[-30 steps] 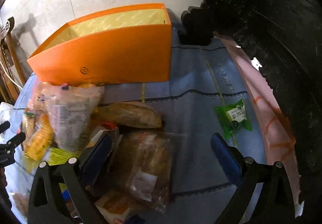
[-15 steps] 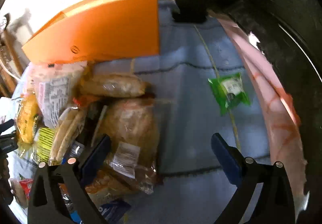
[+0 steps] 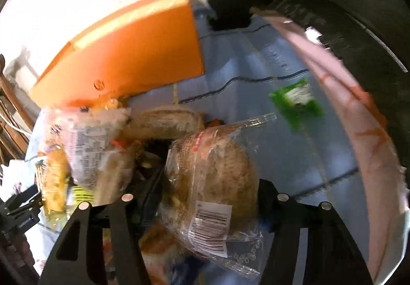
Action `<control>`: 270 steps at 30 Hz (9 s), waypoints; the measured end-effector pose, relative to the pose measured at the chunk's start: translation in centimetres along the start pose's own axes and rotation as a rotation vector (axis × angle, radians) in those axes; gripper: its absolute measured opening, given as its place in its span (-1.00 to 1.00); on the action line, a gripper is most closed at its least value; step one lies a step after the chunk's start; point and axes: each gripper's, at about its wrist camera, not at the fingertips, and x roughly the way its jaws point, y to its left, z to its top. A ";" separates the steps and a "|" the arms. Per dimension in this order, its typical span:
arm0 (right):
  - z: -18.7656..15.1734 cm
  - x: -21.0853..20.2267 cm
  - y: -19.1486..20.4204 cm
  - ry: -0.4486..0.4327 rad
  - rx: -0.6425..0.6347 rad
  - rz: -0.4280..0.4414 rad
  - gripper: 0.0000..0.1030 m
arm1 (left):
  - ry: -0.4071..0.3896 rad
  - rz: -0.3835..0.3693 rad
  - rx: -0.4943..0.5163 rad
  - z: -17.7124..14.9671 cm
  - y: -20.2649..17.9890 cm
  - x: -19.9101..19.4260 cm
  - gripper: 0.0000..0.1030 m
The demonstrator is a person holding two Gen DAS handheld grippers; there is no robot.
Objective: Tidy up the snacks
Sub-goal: 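Grasp the cracker pack with the left tool while the right tool grasps the bread loaf, then drop the cracker pack into the box with the left tool while the right tool drops the bread, then grasp the yellow bread bag with the left tool while the right tool grasps a long snack bag, then drop the yellow bag into the box with the left tool while the right tool drops its bag, then grasp the yellow soft bread packet with the left tool while the right tool grasps a paper snack bag, then drop the bread packet into the box with the left tool while the right tool drops the paper bag, then grasp the pink cookie bag with the left tool while the right tool grasps the white dumpling packet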
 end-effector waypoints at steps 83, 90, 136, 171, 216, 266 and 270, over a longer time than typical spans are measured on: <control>13.5 -7.0 7.6 -0.288 -0.169 0.167 0.93 | -0.302 0.110 0.157 15.1 -5.5 -5.6 0.92; 0.7 -3.6 4.6 -0.067 -0.091 0.113 0.93 | -0.072 0.041 0.211 2.0 -6.9 -1.3 0.92; 1.8 -12.6 1.8 -0.262 -0.010 0.267 -0.70 | -0.354 -0.219 0.159 6.7 -8.6 -11.0 -0.68; 7.2 0.4 2.8 -0.090 -0.401 0.156 0.92 | -0.224 -0.081 0.380 10.1 -11.8 2.1 0.92; 14.0 -8.0 5.1 -0.384 -0.136 0.176 0.03 | -0.259 0.149 0.004 16.0 -8.9 -5.4 -0.33; -0.9 4.8 7.2 0.072 -0.364 0.190 0.93 | -0.021 0.157 -0.119 6.6 -3.5 10.6 0.92; -2.2 4.9 7.6 0.082 -0.413 0.169 0.93 | -0.015 0.105 -0.063 6.6 -5.0 11.3 0.92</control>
